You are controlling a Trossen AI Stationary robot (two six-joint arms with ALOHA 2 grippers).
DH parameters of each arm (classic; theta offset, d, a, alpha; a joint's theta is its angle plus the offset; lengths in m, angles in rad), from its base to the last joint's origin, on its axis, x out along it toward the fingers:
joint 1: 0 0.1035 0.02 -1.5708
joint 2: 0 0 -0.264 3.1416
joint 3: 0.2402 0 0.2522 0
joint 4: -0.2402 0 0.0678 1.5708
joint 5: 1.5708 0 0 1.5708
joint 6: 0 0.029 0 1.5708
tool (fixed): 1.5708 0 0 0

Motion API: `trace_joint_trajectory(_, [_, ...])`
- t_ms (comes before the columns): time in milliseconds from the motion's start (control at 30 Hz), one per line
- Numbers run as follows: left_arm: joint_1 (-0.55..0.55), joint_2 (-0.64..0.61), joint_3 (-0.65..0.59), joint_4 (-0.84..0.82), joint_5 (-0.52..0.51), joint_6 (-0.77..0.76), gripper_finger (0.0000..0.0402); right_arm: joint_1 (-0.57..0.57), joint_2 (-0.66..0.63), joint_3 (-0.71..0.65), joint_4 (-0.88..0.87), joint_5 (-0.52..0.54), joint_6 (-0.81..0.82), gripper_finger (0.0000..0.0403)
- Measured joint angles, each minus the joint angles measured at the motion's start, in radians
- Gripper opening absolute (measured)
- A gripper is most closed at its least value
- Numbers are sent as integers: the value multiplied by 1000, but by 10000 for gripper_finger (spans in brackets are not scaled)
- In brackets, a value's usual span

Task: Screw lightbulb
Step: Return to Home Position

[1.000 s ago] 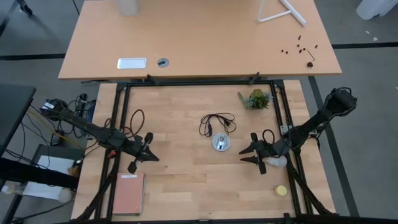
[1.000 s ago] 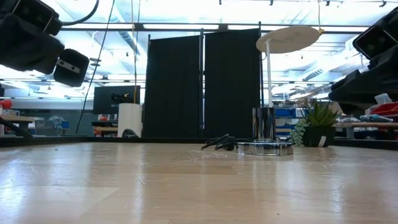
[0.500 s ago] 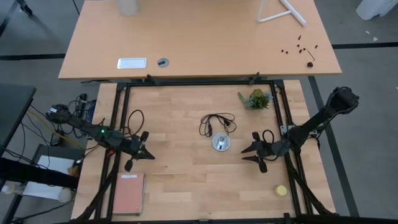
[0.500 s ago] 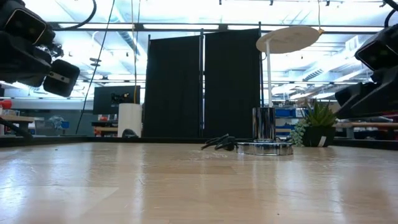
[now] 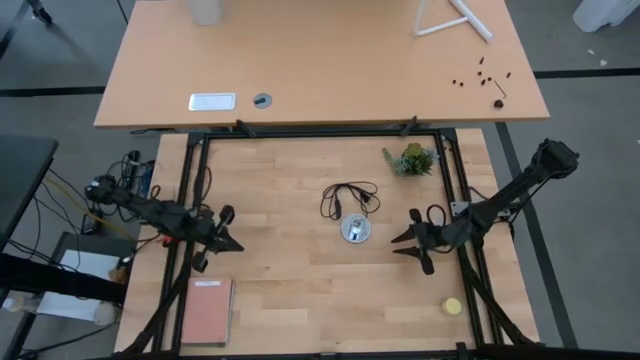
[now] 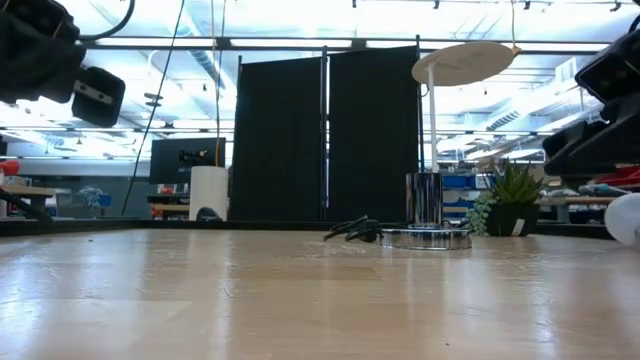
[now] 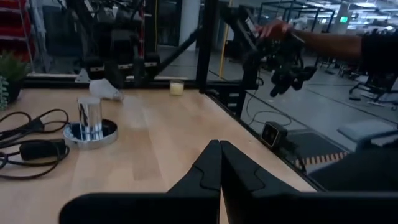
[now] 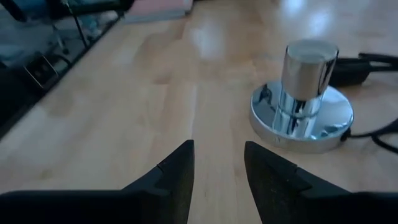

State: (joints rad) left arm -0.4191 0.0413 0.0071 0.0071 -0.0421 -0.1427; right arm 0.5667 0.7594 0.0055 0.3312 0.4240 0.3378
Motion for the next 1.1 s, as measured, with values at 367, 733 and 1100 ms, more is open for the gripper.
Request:
trace_joint_trajectory(367, [0,-37,0,-2,-2,0,8,-1,-172,0,-255,0,0,149])
trace_joint_trajectory(733, [0,-37,0,-3,-2,0,8,-56,-338,0,-261,-2,0,149])
trace_joint_trajectory(1100, [0,-37,0,1,-3,0,8,-113,-508,0,-239,-2,0,149])
